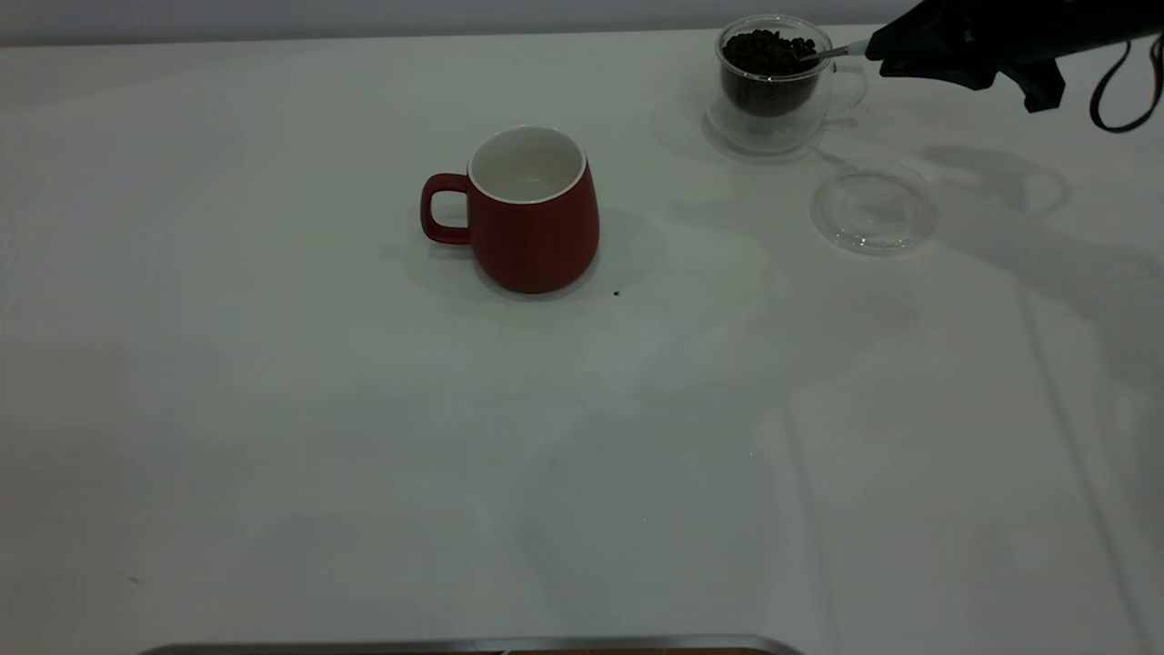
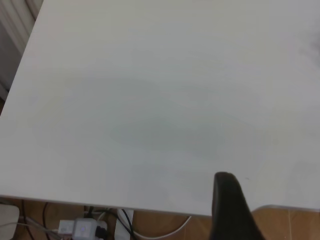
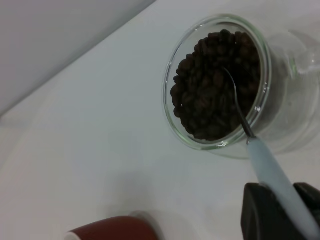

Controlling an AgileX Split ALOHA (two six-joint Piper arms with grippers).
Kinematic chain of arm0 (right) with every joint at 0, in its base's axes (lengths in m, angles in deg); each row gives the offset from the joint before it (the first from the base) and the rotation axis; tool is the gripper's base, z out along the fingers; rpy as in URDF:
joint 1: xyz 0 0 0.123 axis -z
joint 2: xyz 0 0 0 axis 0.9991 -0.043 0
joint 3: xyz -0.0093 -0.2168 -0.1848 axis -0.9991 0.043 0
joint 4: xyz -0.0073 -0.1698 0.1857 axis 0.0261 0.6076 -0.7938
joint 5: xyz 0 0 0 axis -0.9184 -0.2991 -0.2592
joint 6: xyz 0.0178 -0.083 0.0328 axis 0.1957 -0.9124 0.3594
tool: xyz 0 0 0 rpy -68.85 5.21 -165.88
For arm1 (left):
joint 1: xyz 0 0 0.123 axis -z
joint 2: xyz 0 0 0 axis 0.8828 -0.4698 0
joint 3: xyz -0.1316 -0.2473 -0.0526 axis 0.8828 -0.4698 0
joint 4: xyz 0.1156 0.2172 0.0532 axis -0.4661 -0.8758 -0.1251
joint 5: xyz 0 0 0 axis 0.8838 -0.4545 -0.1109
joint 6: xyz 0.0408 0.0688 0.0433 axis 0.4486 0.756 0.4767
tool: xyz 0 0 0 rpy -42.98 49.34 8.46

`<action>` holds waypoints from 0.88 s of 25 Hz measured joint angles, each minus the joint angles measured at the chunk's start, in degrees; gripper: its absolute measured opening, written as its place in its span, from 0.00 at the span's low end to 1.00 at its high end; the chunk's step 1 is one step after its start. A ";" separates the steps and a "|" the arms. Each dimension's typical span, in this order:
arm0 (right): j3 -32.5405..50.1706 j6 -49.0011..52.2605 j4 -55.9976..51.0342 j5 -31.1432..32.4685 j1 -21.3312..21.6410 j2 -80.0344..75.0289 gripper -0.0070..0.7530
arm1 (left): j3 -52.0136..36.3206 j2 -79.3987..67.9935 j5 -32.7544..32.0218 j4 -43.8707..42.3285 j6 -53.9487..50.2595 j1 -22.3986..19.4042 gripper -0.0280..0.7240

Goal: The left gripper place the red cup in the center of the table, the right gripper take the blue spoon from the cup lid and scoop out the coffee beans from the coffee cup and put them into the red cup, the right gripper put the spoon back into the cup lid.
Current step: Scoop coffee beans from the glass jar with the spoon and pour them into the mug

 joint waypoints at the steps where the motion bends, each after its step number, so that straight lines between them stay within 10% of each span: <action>1: 0.00 0.39 -0.05 0.84 0.47 -0.44 0.16 | 0.00 0.00 0.00 0.00 0.00 0.00 0.68; 22: -0.07 6.50 -0.12 7.33 3.00 -1.91 0.16 | 0.00 0.00 0.00 0.00 -0.05 0.00 0.68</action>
